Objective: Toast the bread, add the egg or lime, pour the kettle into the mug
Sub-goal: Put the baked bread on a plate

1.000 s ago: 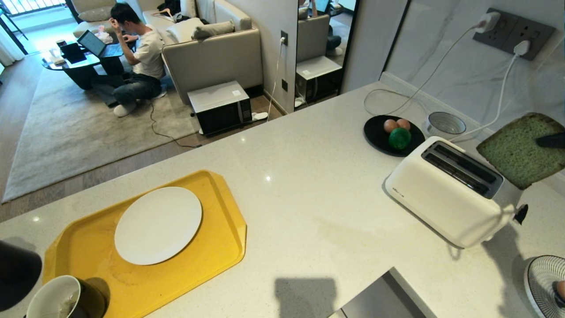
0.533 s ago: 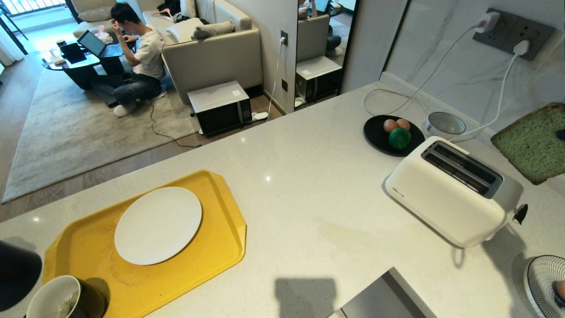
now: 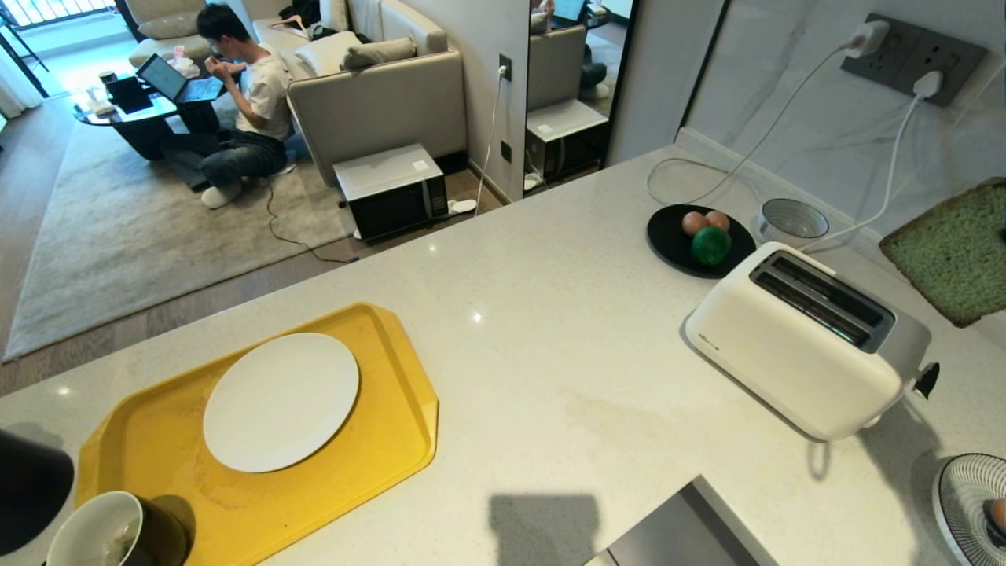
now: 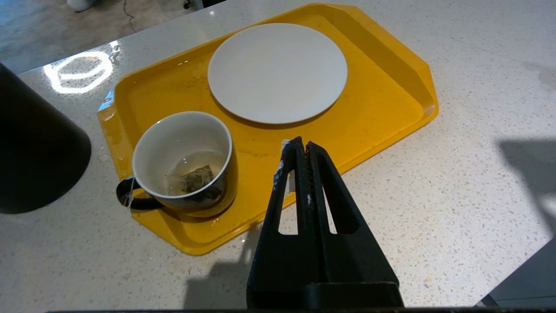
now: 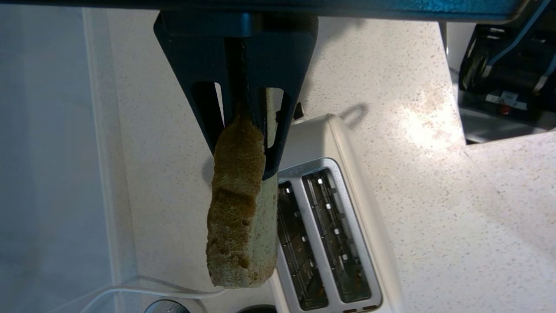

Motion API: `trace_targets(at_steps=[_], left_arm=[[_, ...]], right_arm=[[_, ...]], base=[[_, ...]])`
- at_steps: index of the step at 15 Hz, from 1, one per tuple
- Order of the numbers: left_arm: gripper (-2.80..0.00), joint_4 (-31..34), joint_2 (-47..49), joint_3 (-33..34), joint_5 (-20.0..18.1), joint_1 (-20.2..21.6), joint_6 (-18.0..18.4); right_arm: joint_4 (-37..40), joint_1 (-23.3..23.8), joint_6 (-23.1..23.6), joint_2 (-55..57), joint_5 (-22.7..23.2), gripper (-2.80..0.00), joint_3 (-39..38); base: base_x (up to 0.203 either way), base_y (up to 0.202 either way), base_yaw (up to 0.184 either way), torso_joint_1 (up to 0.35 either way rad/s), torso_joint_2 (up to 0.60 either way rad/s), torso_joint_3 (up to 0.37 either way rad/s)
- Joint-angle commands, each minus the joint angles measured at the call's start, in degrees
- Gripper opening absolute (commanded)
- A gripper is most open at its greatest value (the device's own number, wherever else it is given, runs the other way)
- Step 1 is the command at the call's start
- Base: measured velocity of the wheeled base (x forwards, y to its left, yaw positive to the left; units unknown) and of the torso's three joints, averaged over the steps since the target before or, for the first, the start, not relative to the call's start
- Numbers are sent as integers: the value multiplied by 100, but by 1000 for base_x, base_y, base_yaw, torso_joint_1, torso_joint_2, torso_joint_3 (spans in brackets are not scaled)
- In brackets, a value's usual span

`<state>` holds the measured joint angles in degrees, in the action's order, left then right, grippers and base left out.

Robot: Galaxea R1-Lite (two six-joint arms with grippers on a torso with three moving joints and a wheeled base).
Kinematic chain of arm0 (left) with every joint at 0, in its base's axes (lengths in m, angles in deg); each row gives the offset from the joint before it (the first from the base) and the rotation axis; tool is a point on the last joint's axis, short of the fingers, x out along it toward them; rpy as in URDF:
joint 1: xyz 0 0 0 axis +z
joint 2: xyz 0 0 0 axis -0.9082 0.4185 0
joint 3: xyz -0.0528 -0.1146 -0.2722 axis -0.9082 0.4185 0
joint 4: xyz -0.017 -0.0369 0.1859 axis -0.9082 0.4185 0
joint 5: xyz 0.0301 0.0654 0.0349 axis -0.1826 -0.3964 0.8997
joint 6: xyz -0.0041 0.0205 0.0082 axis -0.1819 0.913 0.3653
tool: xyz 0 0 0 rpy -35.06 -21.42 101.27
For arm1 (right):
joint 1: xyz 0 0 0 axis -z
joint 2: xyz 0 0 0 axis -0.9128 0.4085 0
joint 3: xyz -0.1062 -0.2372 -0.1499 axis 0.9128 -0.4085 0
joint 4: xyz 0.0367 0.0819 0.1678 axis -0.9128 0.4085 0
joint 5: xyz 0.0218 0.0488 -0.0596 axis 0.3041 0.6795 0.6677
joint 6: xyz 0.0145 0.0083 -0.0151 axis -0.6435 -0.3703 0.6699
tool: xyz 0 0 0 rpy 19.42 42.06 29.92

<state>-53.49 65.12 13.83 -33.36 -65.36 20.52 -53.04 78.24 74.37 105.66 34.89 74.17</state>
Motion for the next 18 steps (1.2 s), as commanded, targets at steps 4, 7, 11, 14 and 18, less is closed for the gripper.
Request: trace_targets(at_steps=[4,7,11,14,18], left_arm=[[-280,-3,0,0,1,1,2],[-280,-3,0,0,1,1,-7],[-280,-3,0,0,1,1,2],[-280,-3,0,0,1,1,2],[-280,-3,0,0,1,1,2]], right_arm=[[19,-4,22,-37,11,-280,-34],[19,-3,15,-37,11,-280,-34],[19,-4,15,-28,11,-280,-42],[19,-4,24,-28,11,-280,-69],[19,-4,24,-2,11,-280,-69]], base=[[1,-6,91,3,0,1],[-2,-11,175,6,2,2],[-1,-8,161,3,1,4],[0,-3,57,1,2,0],[0,0,0,0,0,0]])
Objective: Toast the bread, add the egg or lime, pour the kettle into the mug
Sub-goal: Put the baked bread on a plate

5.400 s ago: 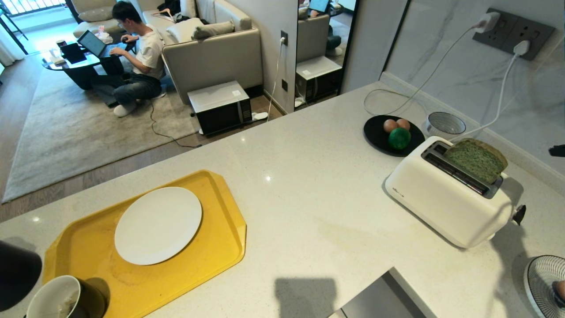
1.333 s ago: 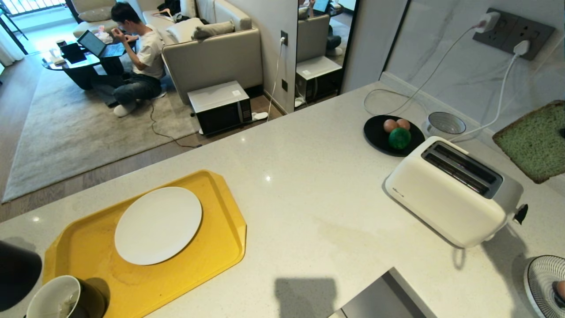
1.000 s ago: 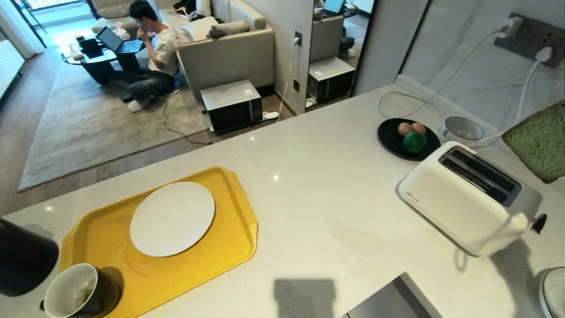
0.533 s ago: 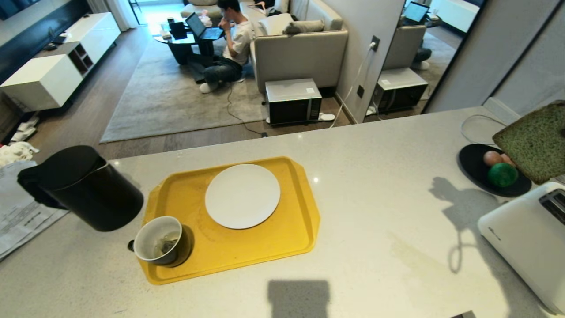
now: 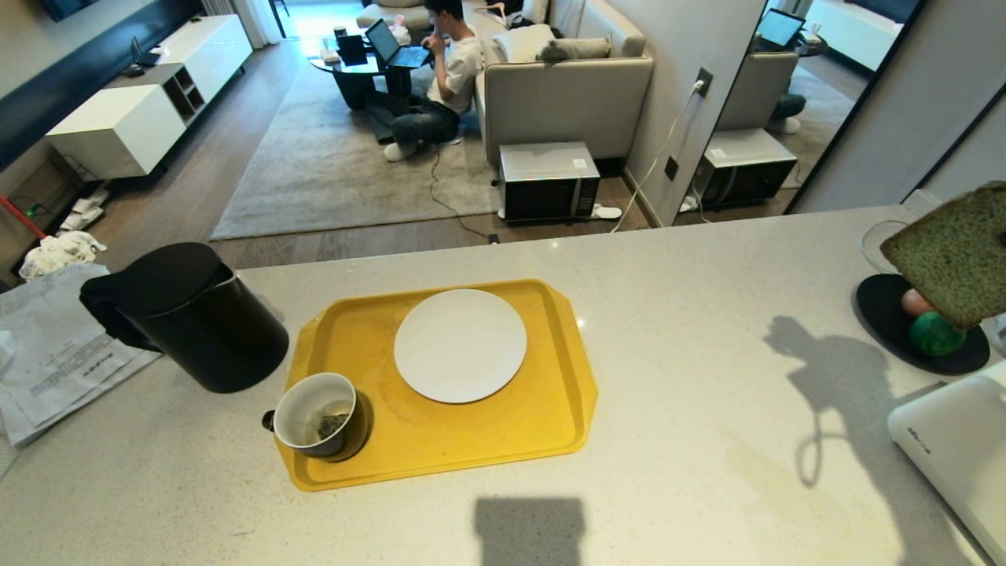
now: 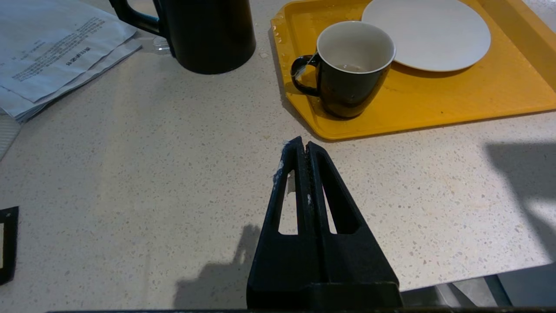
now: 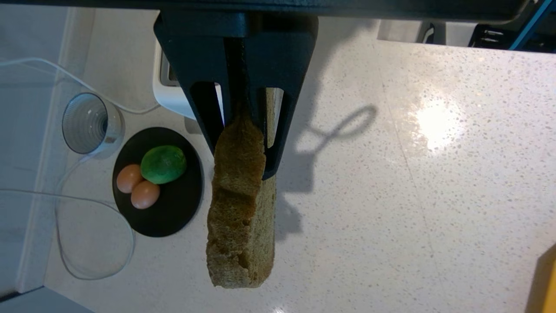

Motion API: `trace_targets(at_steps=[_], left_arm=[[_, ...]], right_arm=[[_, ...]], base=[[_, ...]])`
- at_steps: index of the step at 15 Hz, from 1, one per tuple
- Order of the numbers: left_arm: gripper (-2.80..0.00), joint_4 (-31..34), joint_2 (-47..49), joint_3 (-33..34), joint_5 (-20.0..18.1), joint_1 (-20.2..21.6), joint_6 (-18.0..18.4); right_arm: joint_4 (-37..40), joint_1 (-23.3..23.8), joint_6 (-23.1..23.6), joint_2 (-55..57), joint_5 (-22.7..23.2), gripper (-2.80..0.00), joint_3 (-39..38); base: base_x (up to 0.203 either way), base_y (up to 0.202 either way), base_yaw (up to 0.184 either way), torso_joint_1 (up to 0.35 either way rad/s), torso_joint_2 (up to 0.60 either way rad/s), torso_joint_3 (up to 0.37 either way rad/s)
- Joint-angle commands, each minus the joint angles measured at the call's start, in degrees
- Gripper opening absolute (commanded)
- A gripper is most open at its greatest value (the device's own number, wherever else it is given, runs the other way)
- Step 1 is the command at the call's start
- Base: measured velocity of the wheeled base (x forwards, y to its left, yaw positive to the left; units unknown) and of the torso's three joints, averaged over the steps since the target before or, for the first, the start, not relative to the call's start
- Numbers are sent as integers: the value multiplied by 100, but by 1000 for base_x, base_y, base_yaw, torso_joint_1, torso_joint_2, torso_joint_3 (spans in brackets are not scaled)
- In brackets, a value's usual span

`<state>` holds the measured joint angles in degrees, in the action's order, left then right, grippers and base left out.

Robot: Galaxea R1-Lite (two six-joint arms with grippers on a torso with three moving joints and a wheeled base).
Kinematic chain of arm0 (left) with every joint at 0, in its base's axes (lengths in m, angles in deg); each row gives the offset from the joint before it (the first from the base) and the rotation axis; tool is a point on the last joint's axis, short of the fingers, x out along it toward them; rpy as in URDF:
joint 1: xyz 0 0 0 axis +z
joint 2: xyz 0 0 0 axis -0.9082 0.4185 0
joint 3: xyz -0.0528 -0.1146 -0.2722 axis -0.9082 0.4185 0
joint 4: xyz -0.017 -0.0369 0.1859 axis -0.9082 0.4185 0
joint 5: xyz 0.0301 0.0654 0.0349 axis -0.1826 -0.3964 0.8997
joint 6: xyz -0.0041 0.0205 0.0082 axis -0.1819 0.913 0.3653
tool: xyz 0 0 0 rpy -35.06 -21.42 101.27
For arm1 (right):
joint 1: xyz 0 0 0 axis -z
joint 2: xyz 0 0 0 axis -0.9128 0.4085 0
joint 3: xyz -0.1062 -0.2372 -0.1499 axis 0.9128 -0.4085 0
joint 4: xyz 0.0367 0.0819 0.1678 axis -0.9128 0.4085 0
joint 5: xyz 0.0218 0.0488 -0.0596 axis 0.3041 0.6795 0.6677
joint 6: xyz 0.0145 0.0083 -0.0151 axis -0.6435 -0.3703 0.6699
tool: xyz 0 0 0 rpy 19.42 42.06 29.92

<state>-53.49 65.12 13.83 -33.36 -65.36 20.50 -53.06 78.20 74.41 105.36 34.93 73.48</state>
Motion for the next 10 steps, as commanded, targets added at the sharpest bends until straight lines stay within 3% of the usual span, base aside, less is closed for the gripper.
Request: trace_targets(at_steps=[1,8,10], left_arm=[[-280,-2,0,-7,1,1,4],[-280,-2,0,0,1,1,4],[-280,-2,0,0,1,1,-4]], right_arm=[[21,-1,20,29,8,-280,1],[21,-41,29,52,65,-280,6],[32,-345,36,115,186,-280,27]], base=[[0,0,0,0,0,0],[0,0,0,0,0,0],[0,0,0,0,0,0]])
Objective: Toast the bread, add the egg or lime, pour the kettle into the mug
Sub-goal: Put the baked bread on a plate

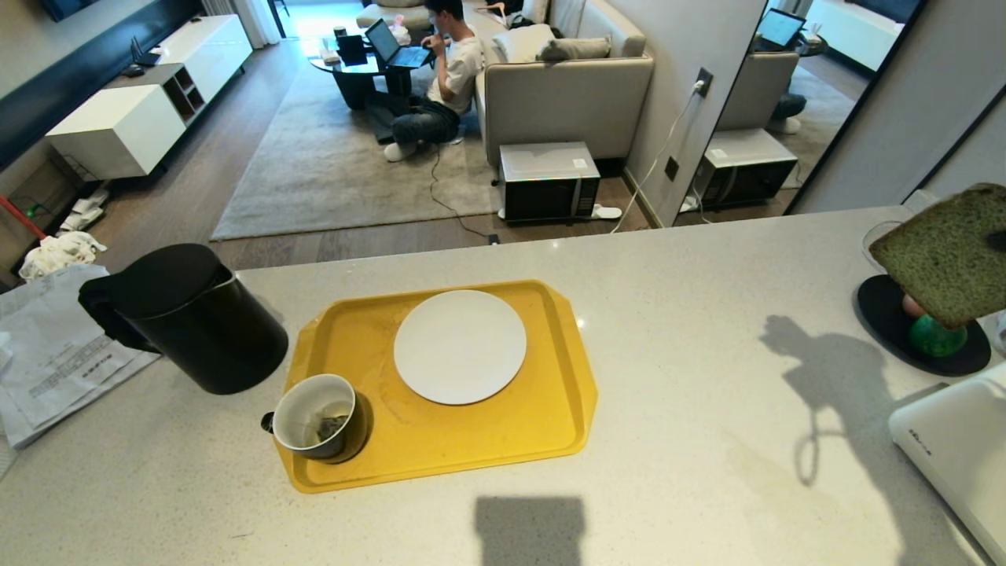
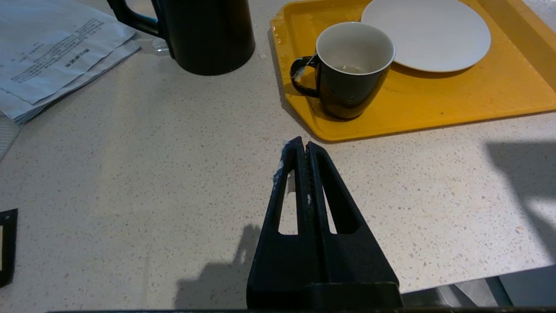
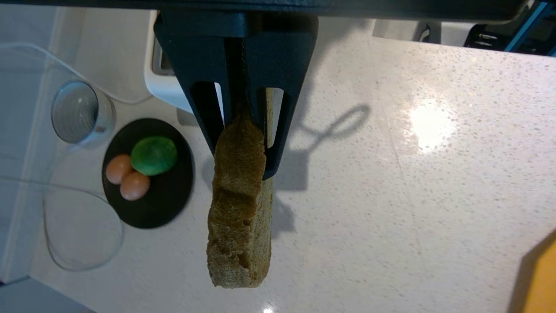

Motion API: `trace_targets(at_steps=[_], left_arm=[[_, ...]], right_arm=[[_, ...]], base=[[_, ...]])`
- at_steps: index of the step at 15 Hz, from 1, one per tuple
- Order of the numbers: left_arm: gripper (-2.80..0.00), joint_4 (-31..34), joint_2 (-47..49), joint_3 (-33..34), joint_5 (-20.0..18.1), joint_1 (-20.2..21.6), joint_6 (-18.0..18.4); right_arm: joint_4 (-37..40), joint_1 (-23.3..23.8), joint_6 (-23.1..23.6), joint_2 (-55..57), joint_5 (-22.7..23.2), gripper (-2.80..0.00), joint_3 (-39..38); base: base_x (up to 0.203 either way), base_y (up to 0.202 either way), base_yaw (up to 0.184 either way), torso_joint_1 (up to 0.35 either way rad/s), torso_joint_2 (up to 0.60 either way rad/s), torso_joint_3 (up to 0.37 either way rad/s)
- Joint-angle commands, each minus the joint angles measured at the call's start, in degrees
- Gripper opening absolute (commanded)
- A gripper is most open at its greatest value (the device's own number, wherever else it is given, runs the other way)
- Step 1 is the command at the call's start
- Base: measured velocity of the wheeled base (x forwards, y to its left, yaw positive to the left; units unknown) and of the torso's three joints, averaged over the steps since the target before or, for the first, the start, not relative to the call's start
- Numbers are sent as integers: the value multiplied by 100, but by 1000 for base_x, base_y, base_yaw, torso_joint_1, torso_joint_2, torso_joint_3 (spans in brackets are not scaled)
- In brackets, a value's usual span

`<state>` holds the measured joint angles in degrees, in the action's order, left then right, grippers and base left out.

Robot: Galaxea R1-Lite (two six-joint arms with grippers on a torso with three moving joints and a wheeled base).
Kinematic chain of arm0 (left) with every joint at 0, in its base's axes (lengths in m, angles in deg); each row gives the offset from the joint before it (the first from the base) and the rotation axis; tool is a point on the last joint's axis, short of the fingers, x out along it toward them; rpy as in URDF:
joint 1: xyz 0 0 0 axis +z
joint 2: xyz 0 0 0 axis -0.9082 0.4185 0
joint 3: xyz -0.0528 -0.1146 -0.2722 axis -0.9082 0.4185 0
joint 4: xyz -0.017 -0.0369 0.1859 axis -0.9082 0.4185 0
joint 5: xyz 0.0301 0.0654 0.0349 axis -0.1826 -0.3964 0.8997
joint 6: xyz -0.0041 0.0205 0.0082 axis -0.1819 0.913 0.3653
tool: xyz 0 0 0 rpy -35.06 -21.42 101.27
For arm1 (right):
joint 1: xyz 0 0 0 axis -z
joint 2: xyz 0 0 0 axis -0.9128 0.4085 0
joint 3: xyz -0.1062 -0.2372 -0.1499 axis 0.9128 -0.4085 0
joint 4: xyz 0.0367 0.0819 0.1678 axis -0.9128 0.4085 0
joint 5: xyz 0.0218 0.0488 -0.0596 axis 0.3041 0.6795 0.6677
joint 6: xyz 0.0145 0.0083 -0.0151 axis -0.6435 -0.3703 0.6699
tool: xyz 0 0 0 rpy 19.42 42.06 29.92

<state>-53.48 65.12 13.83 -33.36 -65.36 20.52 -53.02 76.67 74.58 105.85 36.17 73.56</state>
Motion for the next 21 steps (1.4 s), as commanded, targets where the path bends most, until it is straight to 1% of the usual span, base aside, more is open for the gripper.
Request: trace_targets(at_steps=[1,3,5,7,11,13,15,21], left_arm=[[-280,-4,0,0,1,1,2],[-280,-4,0,0,1,1,2],[-280,-4,0,0,1,1,2],[-280,-4,0,0,1,1,2],[-280,-4,0,0,1,1,2],[-280,-4,0,0,1,1,2],[-280,-4,0,0,1,1,2],[-280,-4,0,0,1,1,2]], right_arm=[[38,-447,32,80,116,-280,21],[35,-1237,41,142,110,-280,48],[30,-2079,25,408,-79,-280,178],[27,-2889,-59,912,-469,-280,459],[27,-4002,-721,2296,-1331,-280,1630],[27,-4457,-1009,2987,-1737,-280,2283],[23,-4823,-1111,3496,-1919,-280,2659],[9,-5501,-1095,4202,-1972,-280,2999]], base=[[0,0,0,0,0,0],[0,0,0,0,0,0],[0,0,0,0,0,0],[0,0,0,0,0,0],[0,0,0,0,0,0],[0,0,0,0,0,0],[0,0,0,0,0,0],[0,0,0,0,0,0]])
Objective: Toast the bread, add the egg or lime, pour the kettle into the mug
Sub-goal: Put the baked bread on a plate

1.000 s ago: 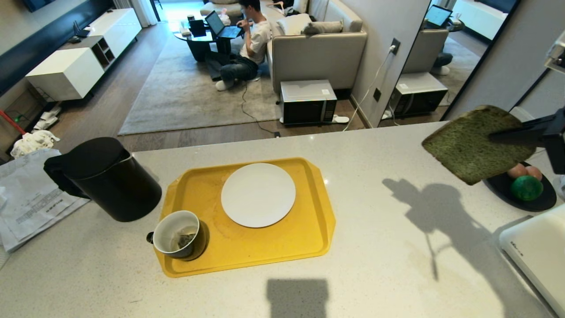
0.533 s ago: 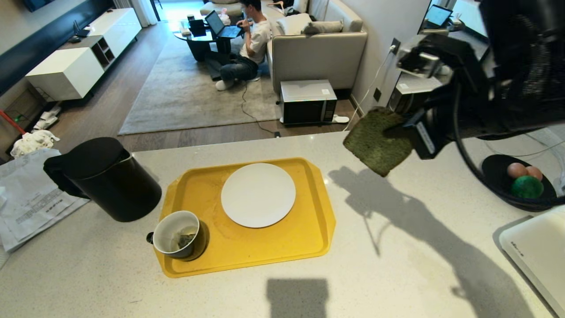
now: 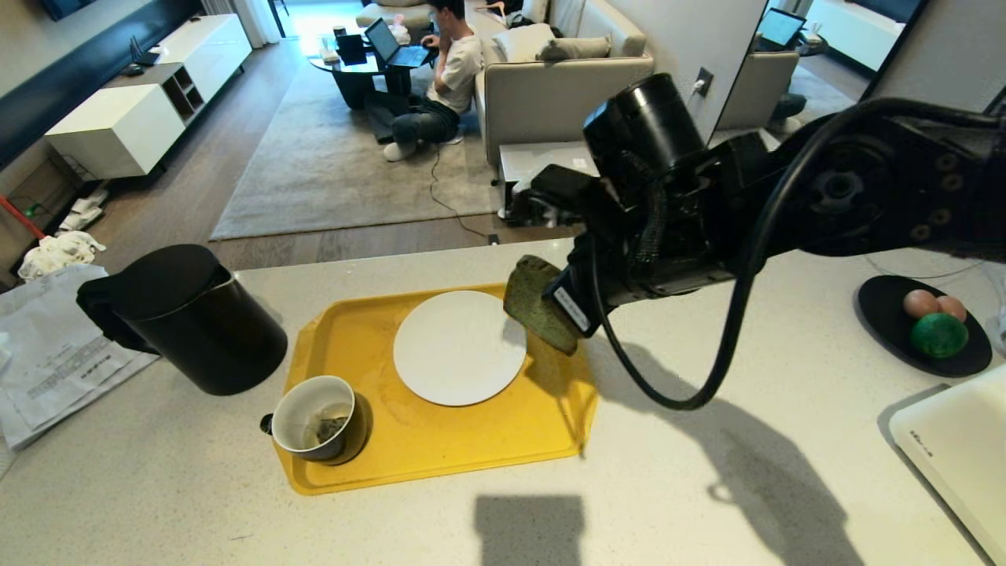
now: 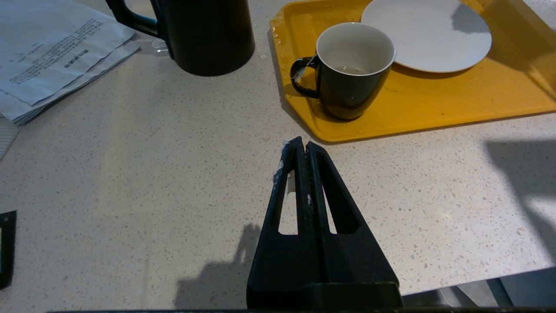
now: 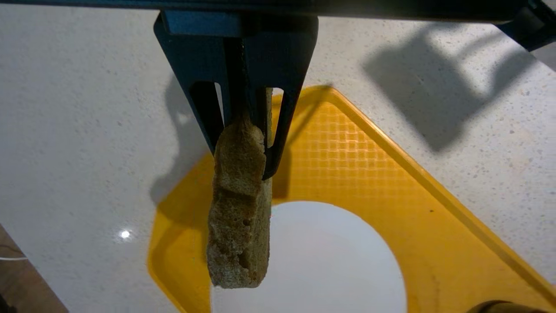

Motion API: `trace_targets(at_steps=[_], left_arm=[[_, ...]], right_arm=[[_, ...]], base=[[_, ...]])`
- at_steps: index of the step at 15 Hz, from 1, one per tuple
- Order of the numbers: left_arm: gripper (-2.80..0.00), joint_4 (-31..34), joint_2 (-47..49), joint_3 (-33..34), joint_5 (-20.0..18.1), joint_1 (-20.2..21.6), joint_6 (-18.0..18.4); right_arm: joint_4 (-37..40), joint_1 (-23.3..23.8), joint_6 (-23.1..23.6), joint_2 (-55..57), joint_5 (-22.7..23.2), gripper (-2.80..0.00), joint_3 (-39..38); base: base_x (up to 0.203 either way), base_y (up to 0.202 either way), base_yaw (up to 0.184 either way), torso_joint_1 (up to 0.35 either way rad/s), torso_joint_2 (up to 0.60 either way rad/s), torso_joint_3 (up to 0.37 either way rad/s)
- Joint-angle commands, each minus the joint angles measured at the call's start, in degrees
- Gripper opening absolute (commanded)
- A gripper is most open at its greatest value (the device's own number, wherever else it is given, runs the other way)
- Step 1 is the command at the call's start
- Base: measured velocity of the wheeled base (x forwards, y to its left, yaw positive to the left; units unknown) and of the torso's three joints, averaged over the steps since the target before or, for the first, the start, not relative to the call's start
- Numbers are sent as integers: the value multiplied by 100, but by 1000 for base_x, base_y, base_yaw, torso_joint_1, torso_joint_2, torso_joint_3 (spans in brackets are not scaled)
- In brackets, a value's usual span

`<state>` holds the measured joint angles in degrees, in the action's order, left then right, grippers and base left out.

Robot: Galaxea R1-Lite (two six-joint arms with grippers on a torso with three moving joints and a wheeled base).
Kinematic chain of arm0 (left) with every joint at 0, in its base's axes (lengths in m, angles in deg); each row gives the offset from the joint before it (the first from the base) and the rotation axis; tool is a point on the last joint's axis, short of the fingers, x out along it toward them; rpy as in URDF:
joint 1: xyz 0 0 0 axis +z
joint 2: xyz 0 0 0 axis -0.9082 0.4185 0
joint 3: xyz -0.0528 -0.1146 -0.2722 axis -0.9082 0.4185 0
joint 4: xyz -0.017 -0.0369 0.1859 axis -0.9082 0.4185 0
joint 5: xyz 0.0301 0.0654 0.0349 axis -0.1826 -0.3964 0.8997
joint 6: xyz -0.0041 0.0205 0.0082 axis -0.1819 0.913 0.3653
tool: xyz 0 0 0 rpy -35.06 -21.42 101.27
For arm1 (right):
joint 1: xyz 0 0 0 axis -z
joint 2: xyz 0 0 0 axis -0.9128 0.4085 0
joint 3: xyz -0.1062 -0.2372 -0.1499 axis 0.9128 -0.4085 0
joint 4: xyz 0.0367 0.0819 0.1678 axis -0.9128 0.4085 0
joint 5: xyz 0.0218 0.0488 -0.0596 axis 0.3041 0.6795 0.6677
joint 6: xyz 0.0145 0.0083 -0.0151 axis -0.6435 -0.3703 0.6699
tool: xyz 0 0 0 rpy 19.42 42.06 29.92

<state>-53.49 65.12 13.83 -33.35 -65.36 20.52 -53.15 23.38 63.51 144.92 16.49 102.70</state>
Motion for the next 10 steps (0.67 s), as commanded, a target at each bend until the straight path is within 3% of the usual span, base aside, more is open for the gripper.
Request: trace_targets(at_steps=[1,4,6,10], left_arm=[[-280,-2,0,0,-1,1,2],[-280,-2,0,0,-1,1,-1],[-280,-2,0,0,-1,1,1],[-280,-2,0,0,-1,1,2]], right_arm=[[21,-280,12,363,-4,-280,99],[17,-635,10,551,-46,-280,187],[-147,-826,4,729,-348,-280,215],[-1070,-1028,14,1161,-652,-280,256]], base=[[0,0,0,0,0,0],[0,0,0,0,0,0],[0,0,0,0,0,0],[0,0,0,0,0,0]])
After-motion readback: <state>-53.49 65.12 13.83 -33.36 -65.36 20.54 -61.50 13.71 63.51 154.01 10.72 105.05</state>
